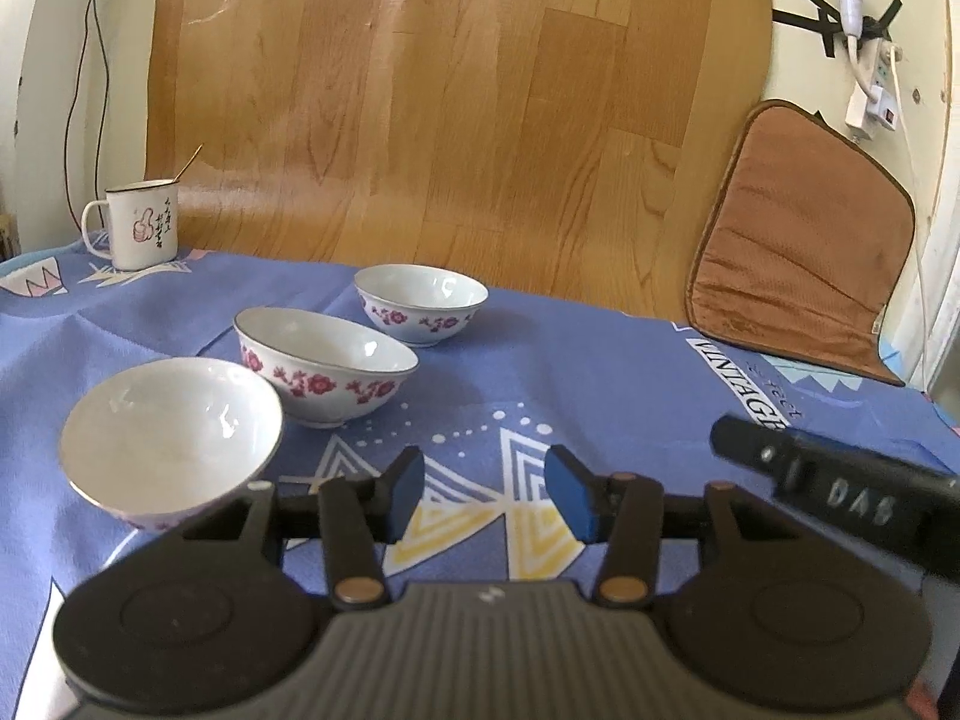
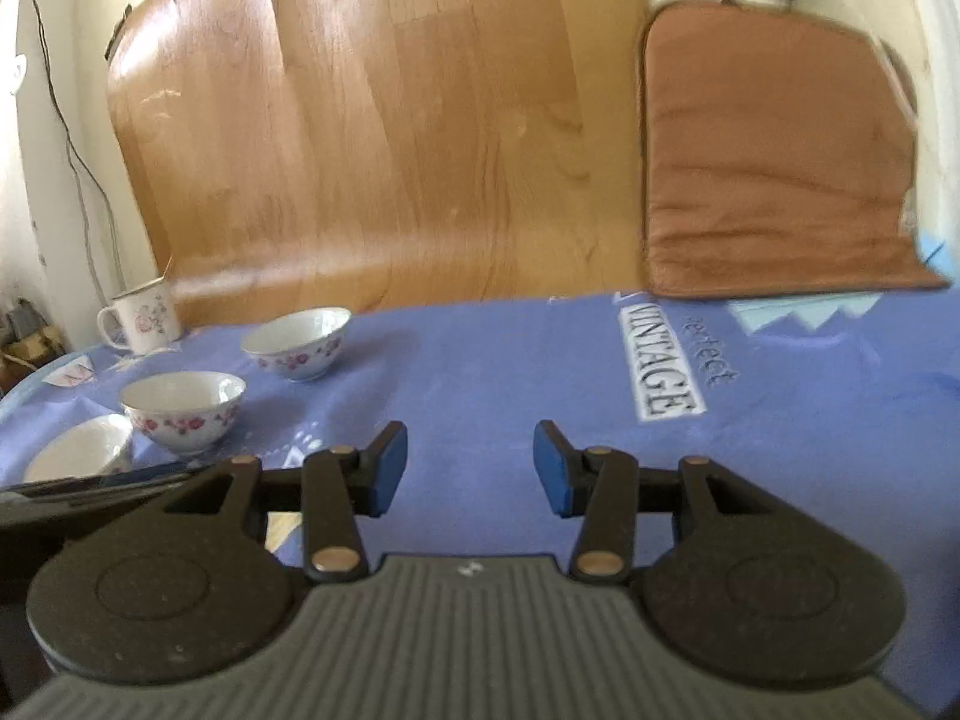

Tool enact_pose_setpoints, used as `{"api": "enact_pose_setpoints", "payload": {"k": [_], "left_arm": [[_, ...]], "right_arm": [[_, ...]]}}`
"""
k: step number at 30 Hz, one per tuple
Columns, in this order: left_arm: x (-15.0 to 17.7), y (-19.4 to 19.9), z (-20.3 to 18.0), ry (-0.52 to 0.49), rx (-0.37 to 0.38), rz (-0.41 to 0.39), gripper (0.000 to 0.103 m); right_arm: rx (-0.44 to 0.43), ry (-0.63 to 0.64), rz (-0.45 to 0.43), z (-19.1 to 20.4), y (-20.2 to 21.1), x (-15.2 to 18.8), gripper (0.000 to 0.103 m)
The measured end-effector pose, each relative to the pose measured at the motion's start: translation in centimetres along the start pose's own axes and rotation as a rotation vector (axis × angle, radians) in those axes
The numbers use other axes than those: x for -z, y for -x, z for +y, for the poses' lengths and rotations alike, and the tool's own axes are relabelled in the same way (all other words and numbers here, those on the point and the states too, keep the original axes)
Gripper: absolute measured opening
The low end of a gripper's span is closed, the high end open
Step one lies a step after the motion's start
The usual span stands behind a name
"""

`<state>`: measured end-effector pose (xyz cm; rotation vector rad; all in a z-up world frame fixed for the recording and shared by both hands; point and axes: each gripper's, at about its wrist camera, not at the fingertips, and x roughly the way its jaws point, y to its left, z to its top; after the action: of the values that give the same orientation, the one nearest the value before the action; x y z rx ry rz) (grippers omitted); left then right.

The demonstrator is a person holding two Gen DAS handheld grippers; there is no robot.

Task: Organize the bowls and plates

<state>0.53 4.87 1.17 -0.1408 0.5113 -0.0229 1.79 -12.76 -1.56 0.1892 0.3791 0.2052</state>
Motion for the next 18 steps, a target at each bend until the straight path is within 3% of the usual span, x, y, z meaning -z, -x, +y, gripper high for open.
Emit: {"api": "enact_pose_setpoints", "payload": {"k": [18], "left_arm": [[0.24,0.42,-0.81,-0.052,-0.005,-0.026,0.053]], "right_arm": [[-0.036,-0.034,-0.021,-0.75,0.33,-0.07,0.056]]}}
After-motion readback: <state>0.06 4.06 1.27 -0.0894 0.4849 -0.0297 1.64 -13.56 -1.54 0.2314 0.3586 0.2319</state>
